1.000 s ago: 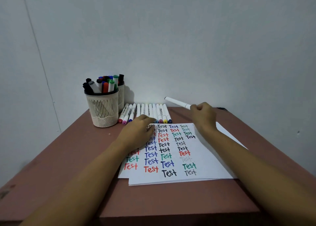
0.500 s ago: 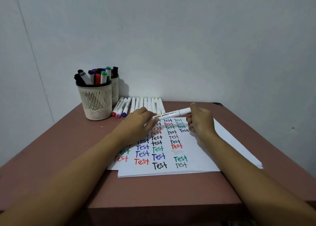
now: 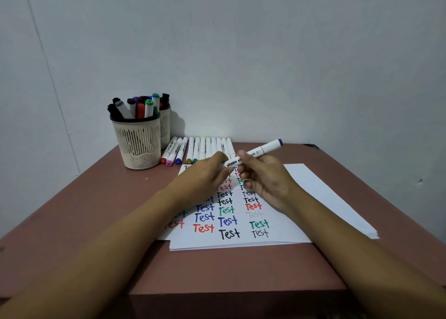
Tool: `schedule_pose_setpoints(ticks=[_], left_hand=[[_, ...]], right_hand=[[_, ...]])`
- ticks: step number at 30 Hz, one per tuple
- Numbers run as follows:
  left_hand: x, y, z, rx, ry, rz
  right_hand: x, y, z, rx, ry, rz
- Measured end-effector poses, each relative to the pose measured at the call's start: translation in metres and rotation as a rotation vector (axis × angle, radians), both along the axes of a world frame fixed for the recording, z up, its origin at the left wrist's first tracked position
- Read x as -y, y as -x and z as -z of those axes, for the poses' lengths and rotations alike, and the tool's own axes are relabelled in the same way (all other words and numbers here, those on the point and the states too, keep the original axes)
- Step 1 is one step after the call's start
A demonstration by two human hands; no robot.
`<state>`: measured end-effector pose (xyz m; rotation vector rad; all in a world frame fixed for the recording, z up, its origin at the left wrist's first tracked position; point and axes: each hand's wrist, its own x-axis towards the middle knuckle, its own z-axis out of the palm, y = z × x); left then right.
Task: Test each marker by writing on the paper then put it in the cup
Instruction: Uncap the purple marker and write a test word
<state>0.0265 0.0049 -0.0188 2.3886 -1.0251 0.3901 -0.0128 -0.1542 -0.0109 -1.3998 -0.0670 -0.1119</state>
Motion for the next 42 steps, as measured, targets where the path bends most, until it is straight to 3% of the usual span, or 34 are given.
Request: schedule_pose_setpoints(ticks=[3, 10, 21, 25, 29, 32, 37, 42], left_hand=[[0.001, 0.000, 0.001, -0.005, 0.018, -0.002], [0.001, 0.000, 0.002, 0.047, 0.055, -0.006], [-0.002, 0.001, 0.000, -0.066, 0.196, -0.082], [-0.004, 0.001, -0.004, -0.156, 0.285, -0.124], [-0.006, -0.008, -0.002, -0.261, 0.453, -0.184], [-0.009, -0.016, 0.001, -0.350, 0.544, -0.169], [-0.012, -0.025, 0.006, -0.402, 0.500, -0.209], [-0.011, -0.025, 0.007, -0.413, 0.480, -0.214]], right_hand=[[0.002, -0.002, 0.005, 0.050, 0.068, 0.005], [0.001, -0.002, 0.004, 0.084, 0.014, -0.018], [0.004, 0.000, -0.001, 0.107, -0.005, 0.016], [0.011, 0.000, -0.008, 0.055, -0.211, 0.176], [0.026, 0.000, -0.008, -0.014, -0.412, 0.181], [0.031, -0.001, -0.006, -0.051, -0.325, 0.245], [0.036, -0.005, 0.002, -0.024, 0.076, 0.449], [0.033, -0.008, 0.009, 0.012, 0.250, 0.493]])
